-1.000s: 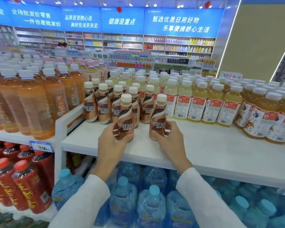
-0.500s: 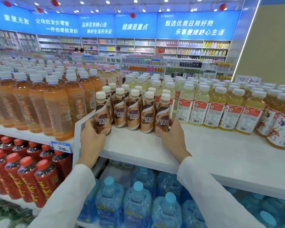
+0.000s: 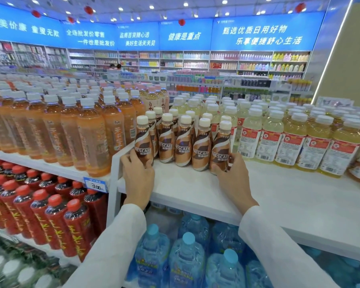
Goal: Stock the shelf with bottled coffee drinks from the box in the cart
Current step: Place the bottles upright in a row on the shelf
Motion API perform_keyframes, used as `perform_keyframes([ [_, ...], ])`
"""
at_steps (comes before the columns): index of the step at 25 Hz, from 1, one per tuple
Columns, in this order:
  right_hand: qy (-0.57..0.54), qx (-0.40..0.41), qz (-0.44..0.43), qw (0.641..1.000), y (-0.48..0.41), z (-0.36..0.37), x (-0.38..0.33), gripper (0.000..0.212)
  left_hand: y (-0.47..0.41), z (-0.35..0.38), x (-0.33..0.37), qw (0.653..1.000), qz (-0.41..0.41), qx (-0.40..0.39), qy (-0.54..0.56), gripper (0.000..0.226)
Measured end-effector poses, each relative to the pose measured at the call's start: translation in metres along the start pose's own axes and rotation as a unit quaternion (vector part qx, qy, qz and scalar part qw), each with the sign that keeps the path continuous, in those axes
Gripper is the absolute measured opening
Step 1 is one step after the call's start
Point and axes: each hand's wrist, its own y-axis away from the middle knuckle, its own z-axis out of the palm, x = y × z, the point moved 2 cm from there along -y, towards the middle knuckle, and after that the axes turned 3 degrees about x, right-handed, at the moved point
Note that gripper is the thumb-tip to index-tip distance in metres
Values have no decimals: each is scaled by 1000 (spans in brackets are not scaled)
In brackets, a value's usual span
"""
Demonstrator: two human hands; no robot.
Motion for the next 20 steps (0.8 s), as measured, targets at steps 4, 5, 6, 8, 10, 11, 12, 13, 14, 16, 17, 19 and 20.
perform_keyframes([
  [4,-5,-1,1,1000,1,-1,0,64,-1,5,-3,1000,3,22,4,54],
  [5,-5,-1,1,1000,1,-1,0,64,-1,5,-3,1000,1,27,2,52],
  [6,-6,0,0,1000,1,-1,0,64,-1,6,-3,999,-2,32,0,51],
  [8,-6,0,-2,1000,1,-2,-1,63,0,7,-2,999,-8,39,1,48],
  [10,-7,-1,-1,1000,1,-2,-1,64,1,8,-2,999,-6,44,2,46],
  [11,-7,-1,-1,1000,1,-1,-1,64,1,8,-2,999,-5,46,2,46],
  [12,-6,-1,0,1000,1,-1,-1,64,1,9,-3,999,-8,47,3,46],
  [13,-5,-1,1,1000,0,-1,-1,63,0,9,-3,999,-12,50,4,47],
  [14,-5,0,2,1000,0,-1,-1,63,0,9,-4,999,-14,52,6,47],
  [16,-4,1,0,1000,0,0,0,63,0,9,-5,999,-12,52,9,48],
  [17,-3,2,0,1000,0,0,0,64,0,9,-5,999,-10,51,10,49],
  [19,-3,2,2,1000,-1,1,1,66,0,9,-6,999,-4,50,11,50],
  [20,-4,1,4,1000,-1,1,1,66,1,8,-6,999,0,47,11,50],
])
